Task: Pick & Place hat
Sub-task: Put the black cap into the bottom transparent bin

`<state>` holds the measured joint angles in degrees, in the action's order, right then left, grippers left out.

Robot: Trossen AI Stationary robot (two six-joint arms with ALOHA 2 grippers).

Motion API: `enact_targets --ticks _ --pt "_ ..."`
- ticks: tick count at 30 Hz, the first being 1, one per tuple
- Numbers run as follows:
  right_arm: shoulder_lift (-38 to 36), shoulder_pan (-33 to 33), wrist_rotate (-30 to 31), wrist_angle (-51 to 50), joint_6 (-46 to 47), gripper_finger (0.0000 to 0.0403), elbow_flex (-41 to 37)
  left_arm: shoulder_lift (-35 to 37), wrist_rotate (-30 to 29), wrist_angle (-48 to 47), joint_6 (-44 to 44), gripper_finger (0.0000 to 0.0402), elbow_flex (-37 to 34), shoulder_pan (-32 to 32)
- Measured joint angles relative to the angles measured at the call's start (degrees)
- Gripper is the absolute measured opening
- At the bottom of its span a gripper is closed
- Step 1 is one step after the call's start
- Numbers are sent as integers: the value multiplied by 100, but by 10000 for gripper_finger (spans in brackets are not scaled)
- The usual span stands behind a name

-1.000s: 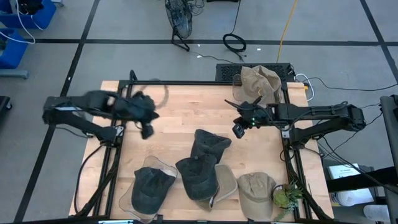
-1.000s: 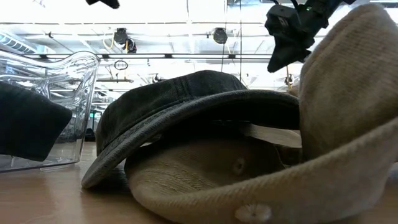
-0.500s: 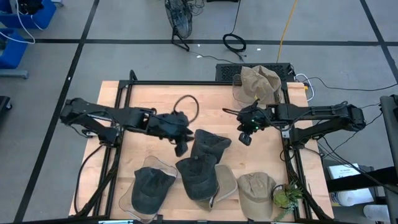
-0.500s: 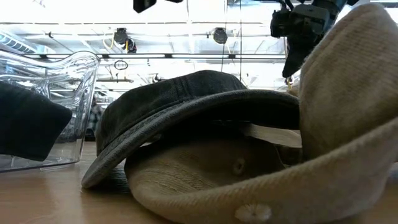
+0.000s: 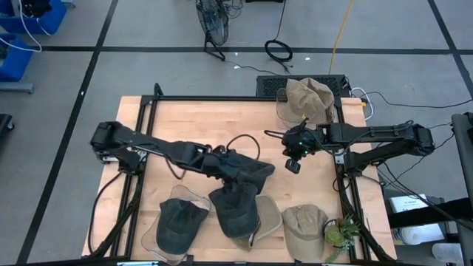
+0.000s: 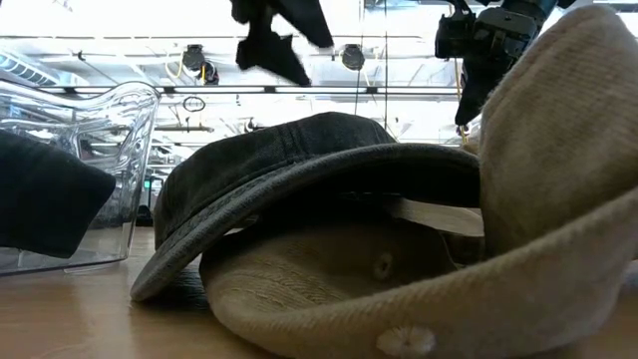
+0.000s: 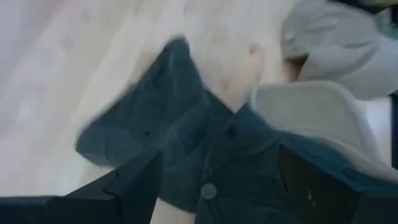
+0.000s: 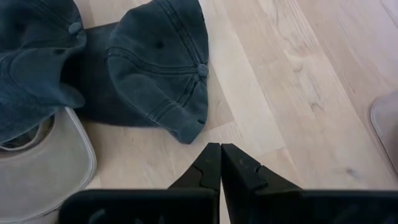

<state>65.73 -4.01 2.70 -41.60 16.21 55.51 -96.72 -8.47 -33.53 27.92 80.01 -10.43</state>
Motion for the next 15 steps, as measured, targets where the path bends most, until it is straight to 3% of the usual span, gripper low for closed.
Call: enact_targets --ticks 8,15 --pt "-2 0 0 256 -40 0 -255 -638 1334 -288 400 313 0 337" --pt "-33 0 -339 676 120 0 -607 -970 1697 -794 183 293 -2 355"
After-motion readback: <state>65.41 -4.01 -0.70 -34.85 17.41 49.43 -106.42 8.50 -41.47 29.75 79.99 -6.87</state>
